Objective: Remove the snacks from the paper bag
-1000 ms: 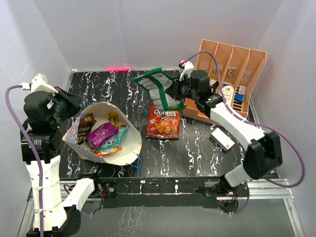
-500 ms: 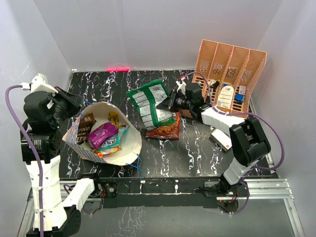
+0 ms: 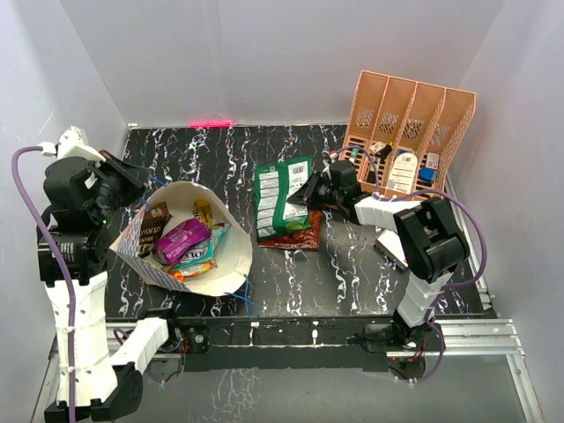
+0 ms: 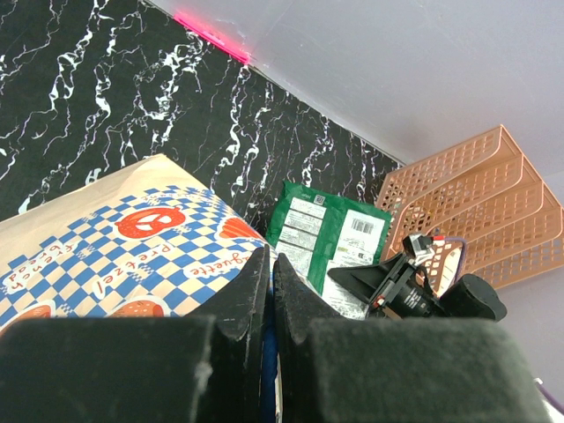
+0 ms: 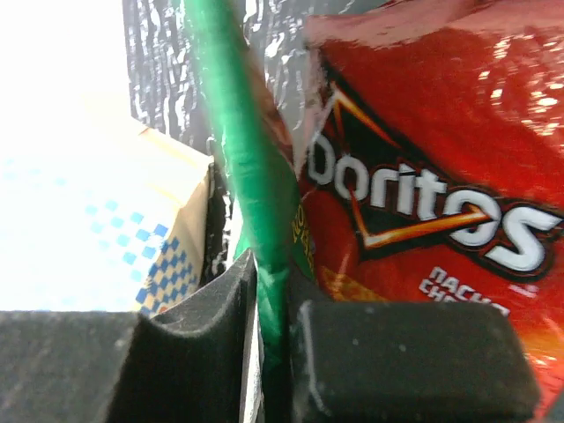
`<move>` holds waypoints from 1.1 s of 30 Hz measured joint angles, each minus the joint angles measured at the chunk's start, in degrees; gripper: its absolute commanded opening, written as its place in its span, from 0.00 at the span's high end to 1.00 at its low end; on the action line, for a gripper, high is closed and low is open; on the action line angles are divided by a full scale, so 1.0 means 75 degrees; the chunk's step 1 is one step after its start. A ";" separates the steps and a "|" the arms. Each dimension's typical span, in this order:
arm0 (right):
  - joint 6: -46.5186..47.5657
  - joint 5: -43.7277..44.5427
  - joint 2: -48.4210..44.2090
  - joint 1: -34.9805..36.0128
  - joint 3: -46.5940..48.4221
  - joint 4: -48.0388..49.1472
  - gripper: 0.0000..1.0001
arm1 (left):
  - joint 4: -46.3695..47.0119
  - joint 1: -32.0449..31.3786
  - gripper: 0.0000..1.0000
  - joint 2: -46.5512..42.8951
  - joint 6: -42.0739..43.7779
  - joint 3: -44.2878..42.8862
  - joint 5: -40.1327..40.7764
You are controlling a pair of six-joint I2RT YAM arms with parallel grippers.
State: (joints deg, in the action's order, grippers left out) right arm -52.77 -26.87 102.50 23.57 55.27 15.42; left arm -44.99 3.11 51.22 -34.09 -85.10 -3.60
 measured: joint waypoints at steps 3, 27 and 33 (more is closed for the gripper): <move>0.0315 0.0312 -0.0003 -0.0015 -0.0111 -0.0108 0.77 | 0.0009 0.0000 1.00 0.0111 -0.0003 -0.0184 -0.0038; 0.3261 0.1582 -0.1553 -0.0195 -0.0793 -0.2384 0.31 | -0.0289 -0.0119 1.00 -0.0825 -0.0026 0.0516 -0.0446; 0.3599 0.1652 -0.1661 -0.0131 -0.1142 -0.2448 0.32 | 0.0236 -0.0134 1.00 -0.1457 -0.0376 0.1684 -0.1271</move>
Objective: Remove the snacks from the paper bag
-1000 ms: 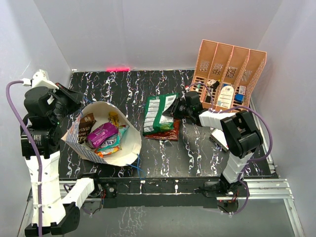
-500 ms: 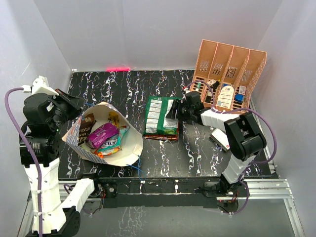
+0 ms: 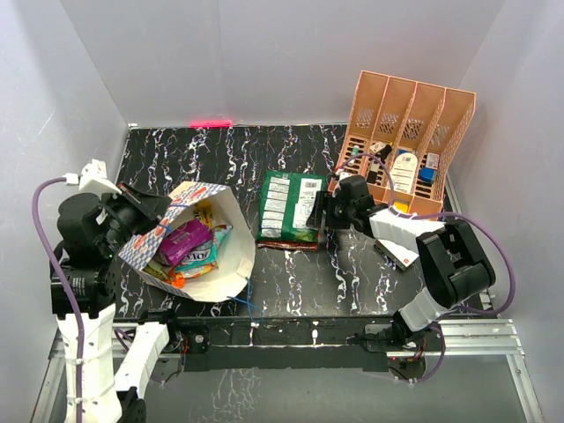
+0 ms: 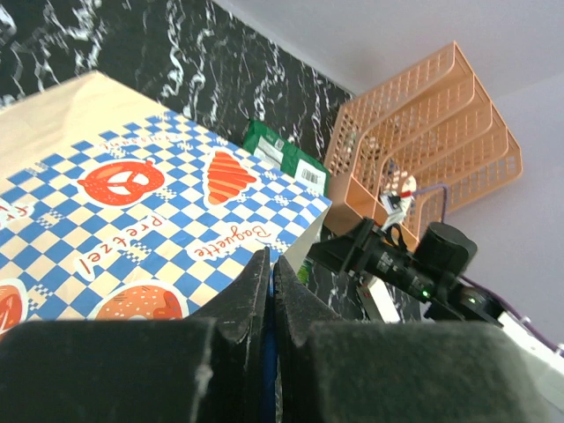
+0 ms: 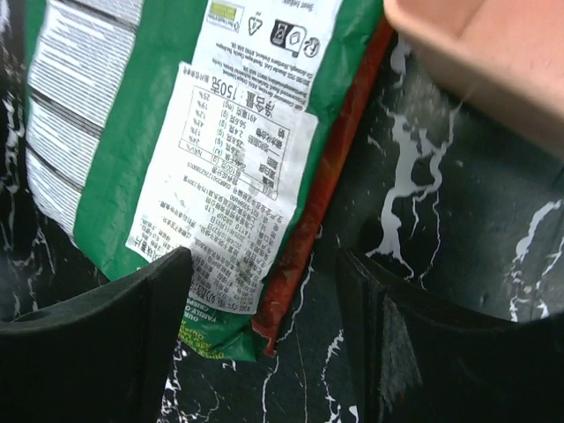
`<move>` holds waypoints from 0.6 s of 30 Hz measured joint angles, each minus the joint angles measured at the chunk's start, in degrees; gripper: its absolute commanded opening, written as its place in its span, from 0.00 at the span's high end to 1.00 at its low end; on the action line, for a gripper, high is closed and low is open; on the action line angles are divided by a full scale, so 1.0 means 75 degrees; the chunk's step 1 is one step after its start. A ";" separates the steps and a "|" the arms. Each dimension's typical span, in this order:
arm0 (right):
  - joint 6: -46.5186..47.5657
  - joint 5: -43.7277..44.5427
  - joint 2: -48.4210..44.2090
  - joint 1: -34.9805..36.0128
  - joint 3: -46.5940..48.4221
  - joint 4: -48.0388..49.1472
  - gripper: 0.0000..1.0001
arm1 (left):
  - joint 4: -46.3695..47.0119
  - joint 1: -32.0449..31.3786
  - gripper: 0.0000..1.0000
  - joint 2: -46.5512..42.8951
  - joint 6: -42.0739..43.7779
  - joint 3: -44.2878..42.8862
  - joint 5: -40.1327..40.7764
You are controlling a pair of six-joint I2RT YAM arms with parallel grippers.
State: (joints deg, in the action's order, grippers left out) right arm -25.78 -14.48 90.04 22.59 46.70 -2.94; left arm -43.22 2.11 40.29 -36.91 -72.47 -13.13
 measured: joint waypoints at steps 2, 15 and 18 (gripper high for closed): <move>0.0000 -0.0017 0.0009 0.0052 -0.0154 0.0000 0.33 | -0.0017 0.0000 1.00 -0.0058 -0.0128 0.0195 -0.0277; 0.0338 0.0571 0.0009 0.0376 -0.0414 -0.0012 0.32 | -0.0300 -0.0006 1.00 -0.0624 0.0137 0.0079 -0.0819; 0.0562 0.0726 -0.0629 0.0382 -0.0411 -0.0411 0.28 | -0.0207 -0.0006 1.00 -0.0947 0.0108 0.0286 -0.0842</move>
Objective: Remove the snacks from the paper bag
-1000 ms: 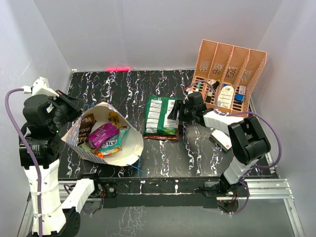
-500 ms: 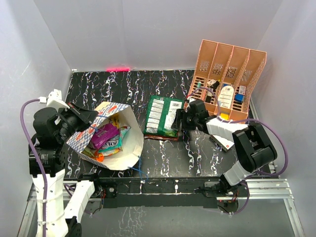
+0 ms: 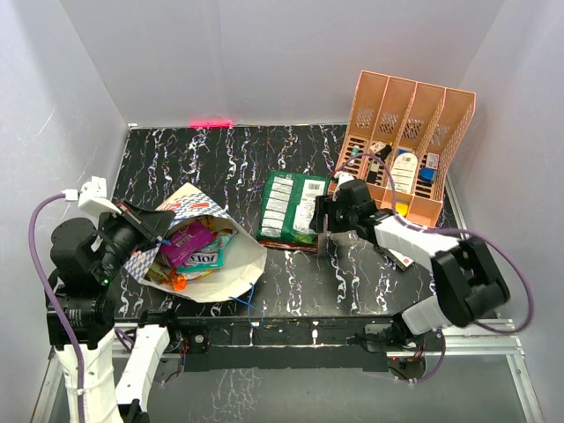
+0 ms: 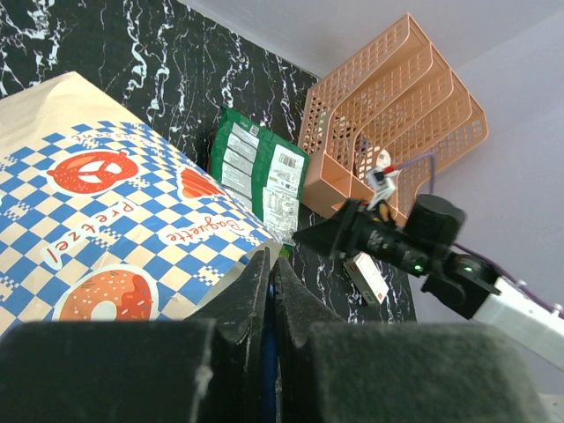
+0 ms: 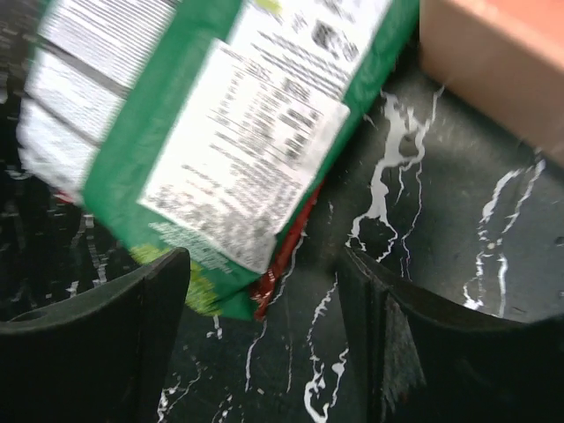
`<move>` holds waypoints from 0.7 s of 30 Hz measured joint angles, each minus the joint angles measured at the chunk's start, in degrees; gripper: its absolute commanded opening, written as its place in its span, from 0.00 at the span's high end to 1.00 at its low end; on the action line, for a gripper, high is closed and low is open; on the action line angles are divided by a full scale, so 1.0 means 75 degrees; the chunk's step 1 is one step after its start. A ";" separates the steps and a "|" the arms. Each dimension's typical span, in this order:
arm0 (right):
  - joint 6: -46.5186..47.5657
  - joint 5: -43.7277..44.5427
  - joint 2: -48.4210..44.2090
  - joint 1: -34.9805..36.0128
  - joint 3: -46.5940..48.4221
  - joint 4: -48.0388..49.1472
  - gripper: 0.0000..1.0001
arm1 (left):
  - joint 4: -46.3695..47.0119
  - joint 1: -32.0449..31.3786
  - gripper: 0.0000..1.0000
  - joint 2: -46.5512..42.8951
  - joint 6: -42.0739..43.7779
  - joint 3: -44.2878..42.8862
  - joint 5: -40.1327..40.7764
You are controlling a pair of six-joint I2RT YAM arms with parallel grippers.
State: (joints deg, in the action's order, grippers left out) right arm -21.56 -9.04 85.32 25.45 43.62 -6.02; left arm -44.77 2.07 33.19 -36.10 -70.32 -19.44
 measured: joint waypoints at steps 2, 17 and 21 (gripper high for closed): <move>0.0265 -0.0082 -0.0650 0.0003 0.0029 -0.0117 0.27 | -0.0035 0.0000 1.00 -0.0032 -0.0055 0.0035 -0.0047; 0.4692 -0.2063 -0.2419 0.4666 0.0315 0.1845 0.31 | 0.0195 0.0000 1.00 0.0000 -0.0262 0.0169 -0.0274; 0.6228 -0.2471 -0.1600 0.5257 0.0912 0.2433 0.30 | 0.0172 0.0000 1.00 0.0041 -0.0213 0.0041 -0.0271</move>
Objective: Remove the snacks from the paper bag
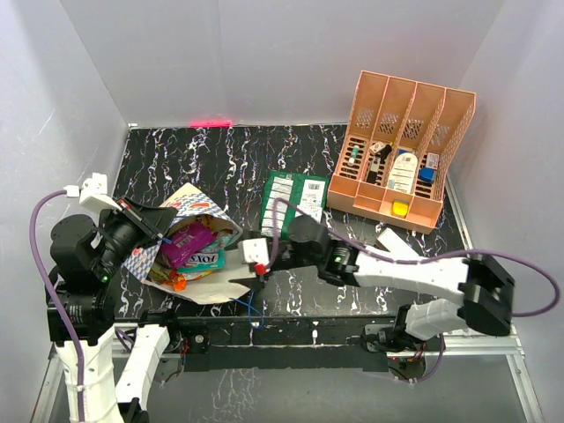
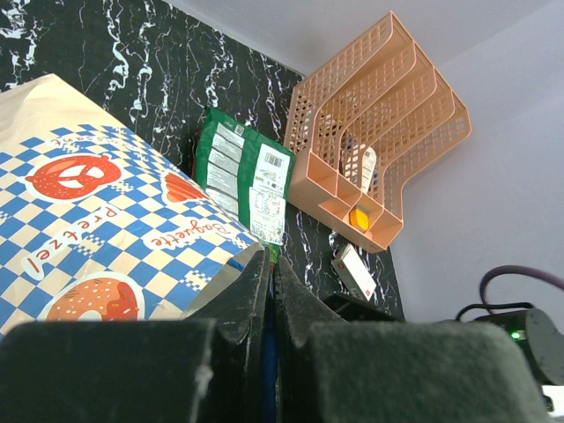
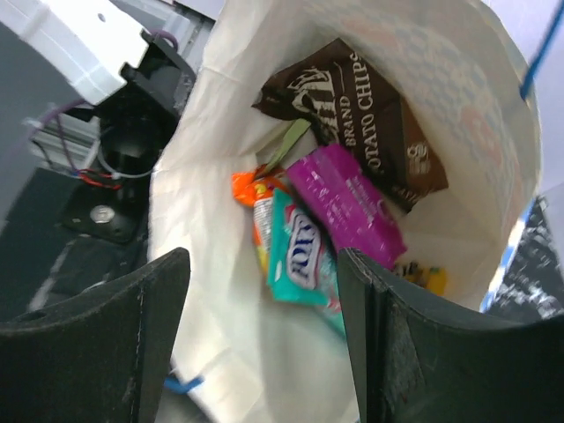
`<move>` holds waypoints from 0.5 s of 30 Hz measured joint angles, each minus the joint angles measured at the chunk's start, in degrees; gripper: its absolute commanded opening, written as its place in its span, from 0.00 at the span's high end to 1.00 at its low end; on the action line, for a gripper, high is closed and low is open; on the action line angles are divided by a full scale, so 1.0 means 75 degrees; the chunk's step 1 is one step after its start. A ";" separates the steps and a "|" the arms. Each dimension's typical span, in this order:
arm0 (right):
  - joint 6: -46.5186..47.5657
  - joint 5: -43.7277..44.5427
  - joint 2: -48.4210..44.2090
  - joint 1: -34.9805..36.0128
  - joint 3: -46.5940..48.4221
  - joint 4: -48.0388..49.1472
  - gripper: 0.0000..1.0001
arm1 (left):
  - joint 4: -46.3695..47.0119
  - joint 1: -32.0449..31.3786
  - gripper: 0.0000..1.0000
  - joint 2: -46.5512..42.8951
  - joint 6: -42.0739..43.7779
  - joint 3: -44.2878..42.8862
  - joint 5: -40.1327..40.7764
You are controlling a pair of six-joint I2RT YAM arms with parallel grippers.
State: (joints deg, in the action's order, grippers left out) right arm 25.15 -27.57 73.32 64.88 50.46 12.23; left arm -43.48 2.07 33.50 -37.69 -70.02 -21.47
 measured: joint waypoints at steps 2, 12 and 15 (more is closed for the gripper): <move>0.0571 -0.0017 0.0656 0.0140 0.0379 0.0254 0.29 | 0.0003 0.0000 1.00 0.0020 0.0047 -0.0041 0.0003; 0.2725 0.0315 0.3430 0.0192 0.2011 0.0350 0.20 | -0.0012 0.0000 1.00 0.0157 0.0140 -0.0262 0.0006; 0.3267 0.0542 0.4103 0.0192 0.2696 0.0286 0.19 | -0.0032 0.0000 1.00 0.0219 0.0140 -0.0309 0.0003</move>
State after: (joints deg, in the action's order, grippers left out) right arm 49.65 -23.51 104.09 66.32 70.67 14.37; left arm -43.72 2.07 35.14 -36.64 -72.34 -21.45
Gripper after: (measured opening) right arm 0.796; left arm 0.014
